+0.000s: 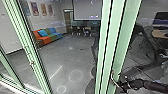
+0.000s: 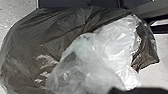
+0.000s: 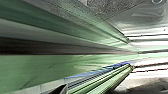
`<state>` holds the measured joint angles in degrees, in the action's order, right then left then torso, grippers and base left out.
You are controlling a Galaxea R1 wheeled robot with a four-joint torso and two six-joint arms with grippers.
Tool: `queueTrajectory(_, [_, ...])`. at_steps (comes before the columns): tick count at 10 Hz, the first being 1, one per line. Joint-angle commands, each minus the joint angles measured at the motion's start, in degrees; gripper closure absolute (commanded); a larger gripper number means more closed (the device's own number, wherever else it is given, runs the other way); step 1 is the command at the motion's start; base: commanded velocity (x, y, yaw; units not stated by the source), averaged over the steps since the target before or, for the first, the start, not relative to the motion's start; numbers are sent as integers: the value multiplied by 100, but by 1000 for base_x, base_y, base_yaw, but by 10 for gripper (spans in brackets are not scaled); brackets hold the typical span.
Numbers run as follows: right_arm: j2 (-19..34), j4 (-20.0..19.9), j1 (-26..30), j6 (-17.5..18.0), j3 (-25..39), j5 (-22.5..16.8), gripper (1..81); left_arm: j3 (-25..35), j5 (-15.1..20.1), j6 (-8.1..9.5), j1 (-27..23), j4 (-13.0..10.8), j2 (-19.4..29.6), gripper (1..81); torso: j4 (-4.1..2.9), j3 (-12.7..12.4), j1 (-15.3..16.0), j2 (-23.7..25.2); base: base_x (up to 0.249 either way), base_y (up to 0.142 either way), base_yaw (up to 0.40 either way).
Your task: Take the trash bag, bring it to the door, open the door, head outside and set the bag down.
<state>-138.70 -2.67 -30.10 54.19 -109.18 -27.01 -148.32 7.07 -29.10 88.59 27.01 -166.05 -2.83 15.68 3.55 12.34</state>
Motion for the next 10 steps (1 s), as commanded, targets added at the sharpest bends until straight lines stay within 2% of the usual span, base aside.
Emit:
queueTrajectory(1, [375, -129, 1045, 488, -138, -384, 10, 5, 506, -8, -135, 32, 54, 811, 0, 0, 0, 0, 0, 0, 0])
queueTrajectory(4, [780, -85, 1317, 470, 117, -375, 10, 5, 514, -8, -135, 32, 54, 811, -4, 9, 13, -11, 0, 0, 0])
queueTrajectory(6, [1210, -32, 1685, 426, 301, -59, 10, 14, 515, -8, -118, 24, 54, 811, -6, 13, 18, -18, 0, 0, 0])
queueTrajectory(7, [1351, -6, 1913, 382, 354, -23, 10, 14, 515, -17, -118, 23, 54, 811, -9, 15, 20, -19, 0, 0, 0])
queueTrajectory(10, [1308, 425, 2345, 356, 434, -23, 10, 31, 515, -17, -91, 23, 63, 811, -9, 17, 18, -22, 0, 0, 0])
